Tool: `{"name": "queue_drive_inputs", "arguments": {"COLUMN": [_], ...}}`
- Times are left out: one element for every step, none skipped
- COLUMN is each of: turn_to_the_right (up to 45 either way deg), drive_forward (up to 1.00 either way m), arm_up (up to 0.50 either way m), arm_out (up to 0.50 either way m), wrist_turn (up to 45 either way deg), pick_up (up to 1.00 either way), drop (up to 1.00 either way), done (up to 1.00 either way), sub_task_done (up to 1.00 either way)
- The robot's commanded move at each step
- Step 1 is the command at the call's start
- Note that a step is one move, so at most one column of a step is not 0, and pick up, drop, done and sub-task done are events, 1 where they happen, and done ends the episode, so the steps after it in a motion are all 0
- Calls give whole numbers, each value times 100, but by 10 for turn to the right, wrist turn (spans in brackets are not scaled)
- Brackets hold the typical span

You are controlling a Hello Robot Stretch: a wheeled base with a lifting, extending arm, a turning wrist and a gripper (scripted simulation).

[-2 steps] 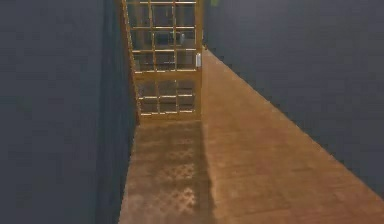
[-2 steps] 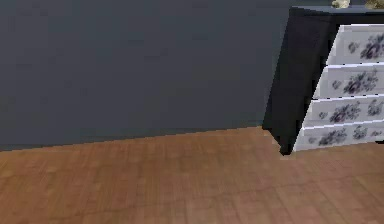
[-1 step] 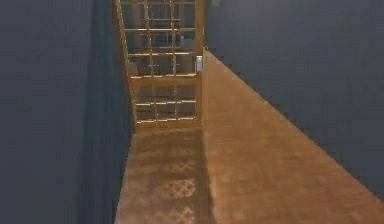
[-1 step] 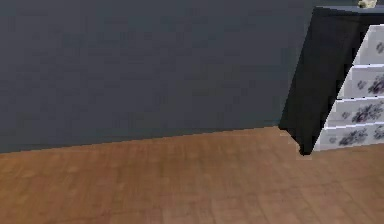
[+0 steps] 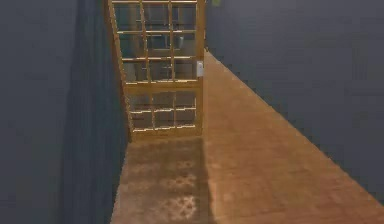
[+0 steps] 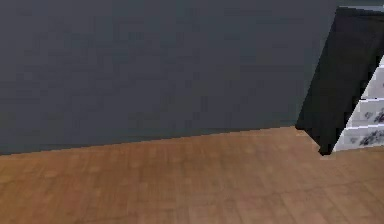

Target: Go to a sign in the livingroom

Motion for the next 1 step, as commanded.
{"name": "queue_drive_inputs", "arguments": {"turn_to_the_right": [450], "drive_forward": [0], "arm_up": [0], "arm_out": [0], "wrist_turn": [0], "pick_up": [0], "drop": [0], "done": [0], "sub_task_done": [0]}}
